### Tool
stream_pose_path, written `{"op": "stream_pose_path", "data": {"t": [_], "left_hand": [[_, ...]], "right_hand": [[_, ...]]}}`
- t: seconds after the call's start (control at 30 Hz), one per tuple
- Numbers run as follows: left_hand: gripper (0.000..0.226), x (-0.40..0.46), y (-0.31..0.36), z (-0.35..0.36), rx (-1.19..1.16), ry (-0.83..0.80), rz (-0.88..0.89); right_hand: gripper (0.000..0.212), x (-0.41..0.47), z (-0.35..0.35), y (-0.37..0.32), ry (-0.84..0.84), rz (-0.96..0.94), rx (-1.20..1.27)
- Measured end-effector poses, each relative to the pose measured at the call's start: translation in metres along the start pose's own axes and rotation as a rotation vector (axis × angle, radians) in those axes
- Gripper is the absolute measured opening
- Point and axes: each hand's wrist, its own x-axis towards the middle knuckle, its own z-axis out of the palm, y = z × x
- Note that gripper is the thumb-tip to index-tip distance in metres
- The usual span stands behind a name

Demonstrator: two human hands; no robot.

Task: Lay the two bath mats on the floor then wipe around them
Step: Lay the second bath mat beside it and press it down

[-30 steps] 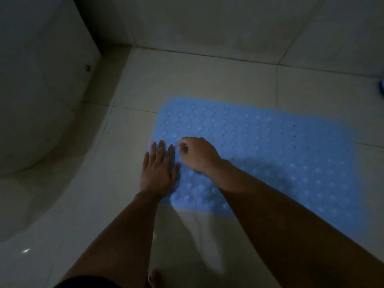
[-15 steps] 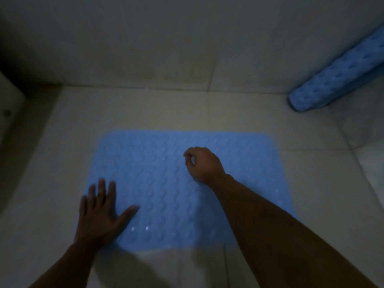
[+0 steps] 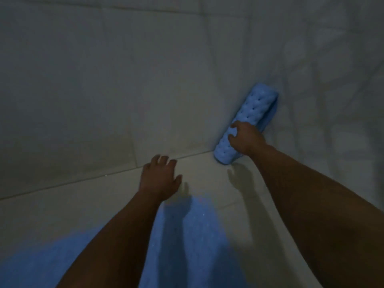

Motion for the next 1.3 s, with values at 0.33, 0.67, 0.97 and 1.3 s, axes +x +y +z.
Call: {"op": "stream_pose_path", "data": {"t": [0.33, 0.67, 0.97, 1.3], "left_hand": [[0.061, 0.153, 0.175, -0.069, 0.034, 0.216, 0.270], [0.065, 0.157, 0.159, -0.055, 0.097, 0.154, 0.193], [0.065, 0.141, 0.144, -0.046, 0.132, 0.101, 0.165], [0.102, 0.107, 0.096, -0.118, -0.064, 0.252, 0.150]], "right_hand": [[0.100, 0.118, -0.096, 0.069, 0.048, 0.049, -0.084], [0.095, 0.111, -0.065, 0.111, 0.132, 0.126, -0.041], [0.048, 0.056, -0.039, 0.134, 0.279, 0.043, 0.278], [0.025, 0.019, -0.062, -0.021, 0.139, -0.584, -0.015]]}}
